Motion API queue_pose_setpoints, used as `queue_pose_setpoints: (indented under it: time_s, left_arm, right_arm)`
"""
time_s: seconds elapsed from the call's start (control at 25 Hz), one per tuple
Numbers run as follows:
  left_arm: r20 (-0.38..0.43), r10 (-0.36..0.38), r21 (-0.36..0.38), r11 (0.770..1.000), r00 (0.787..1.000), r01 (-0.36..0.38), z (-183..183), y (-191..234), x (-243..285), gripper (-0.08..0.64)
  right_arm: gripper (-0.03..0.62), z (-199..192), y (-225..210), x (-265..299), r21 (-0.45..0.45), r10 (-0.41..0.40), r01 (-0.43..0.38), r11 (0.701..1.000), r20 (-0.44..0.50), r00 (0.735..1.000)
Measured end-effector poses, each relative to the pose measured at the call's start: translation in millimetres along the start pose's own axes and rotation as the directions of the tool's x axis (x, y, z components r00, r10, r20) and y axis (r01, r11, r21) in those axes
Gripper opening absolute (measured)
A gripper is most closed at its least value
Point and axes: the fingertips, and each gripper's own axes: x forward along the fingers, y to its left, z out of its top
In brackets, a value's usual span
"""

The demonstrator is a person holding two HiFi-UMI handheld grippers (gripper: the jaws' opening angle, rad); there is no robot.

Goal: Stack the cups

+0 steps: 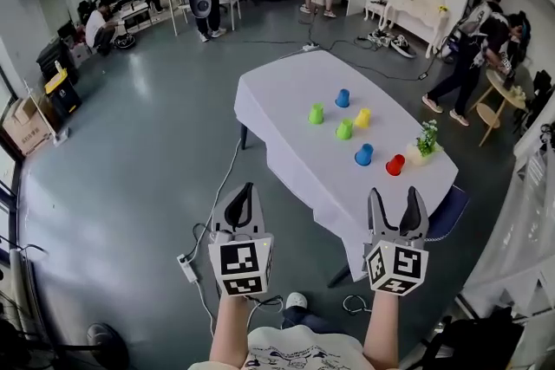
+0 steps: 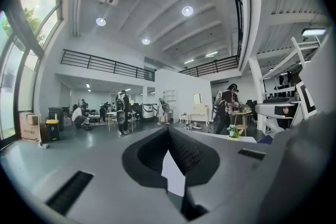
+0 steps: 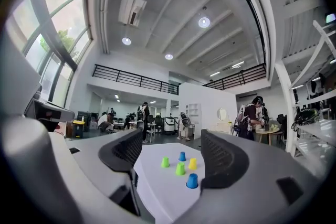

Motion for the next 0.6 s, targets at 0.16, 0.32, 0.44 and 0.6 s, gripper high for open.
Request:
queue_pose_setpoints:
  time_s: [0.16, 0.32, 0.44, 0.6]
  left_arm:
    - [0.012, 0.007, 0.001, 1.000, 1.000, -0.007, 9.1, -0.4, 52.0, 0.014]
    - [-0.004, 0.012, 0.001, 1.000, 1.000, -0.012, 5.9, 1.6, 96.4, 0.014]
    - [-0.016, 0.017, -0.004, 1.000, 1.000, -0.017, 2.2, 7.2, 125.3, 0.014]
    - [-0.030, 0.008, -0.013, 1.000, 1.000, -0.008, -4.0, 15.1, 171.0, 0.014]
  right_arm:
    - [0.350, -2.4, -15.5, 55.2, -0.007, 0.004, -0.004, 1.000, 0.007, 1.000]
    - [0.350, -15.8, -27.2, 100.3, 0.014, 0.000, 0.000, 1.000, -0.015, 1.000]
    - [0.350, -22.2, -28.3, 128.0, 0.014, 0.006, -0.005, 1.000, -0.021, 1.000]
    - [0.350, -33.2, -29.4, 169.5, 0.010, -0.001, 0.001, 1.000, -0.034, 0.999]
